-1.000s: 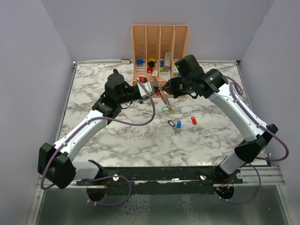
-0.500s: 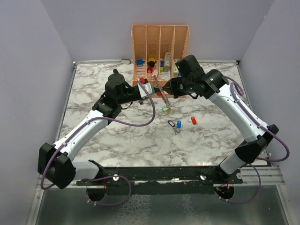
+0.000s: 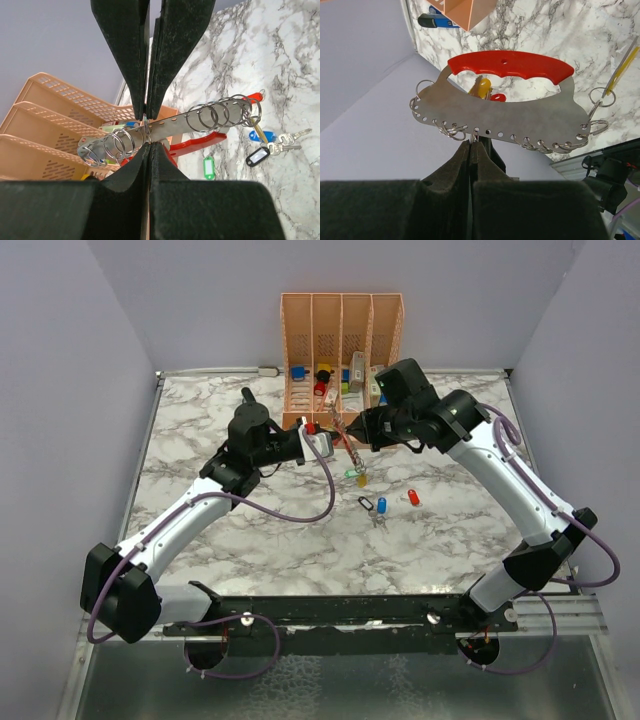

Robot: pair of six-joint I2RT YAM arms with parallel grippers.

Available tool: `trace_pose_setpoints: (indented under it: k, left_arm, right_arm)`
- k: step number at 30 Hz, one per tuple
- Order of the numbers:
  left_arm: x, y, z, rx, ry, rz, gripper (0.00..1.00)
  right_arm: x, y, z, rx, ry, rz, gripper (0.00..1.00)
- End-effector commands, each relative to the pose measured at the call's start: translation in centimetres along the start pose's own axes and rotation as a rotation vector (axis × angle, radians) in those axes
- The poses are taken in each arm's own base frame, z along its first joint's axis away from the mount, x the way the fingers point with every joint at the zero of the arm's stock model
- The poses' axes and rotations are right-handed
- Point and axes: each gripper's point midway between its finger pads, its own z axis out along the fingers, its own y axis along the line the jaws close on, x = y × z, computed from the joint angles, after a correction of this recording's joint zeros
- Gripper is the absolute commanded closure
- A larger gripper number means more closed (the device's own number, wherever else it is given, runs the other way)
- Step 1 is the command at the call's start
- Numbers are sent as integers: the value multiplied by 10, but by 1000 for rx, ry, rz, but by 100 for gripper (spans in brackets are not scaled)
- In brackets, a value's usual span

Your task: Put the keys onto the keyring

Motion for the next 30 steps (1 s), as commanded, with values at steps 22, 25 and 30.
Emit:
trace_pose_setpoints:
  k: [22,25,30]
  left_arm:
    - [-1,5,7,-39,-10,19,100]
    - [1,8,8,-54,-3,13,100]
    - [2,10,9,-64,0,5,100]
  right_arm:
    - [15,15,-17,-86,92,2,99]
    - [15,15,-16,-94,98,3,99]
    - [17,14,-14,-108,116,3,99]
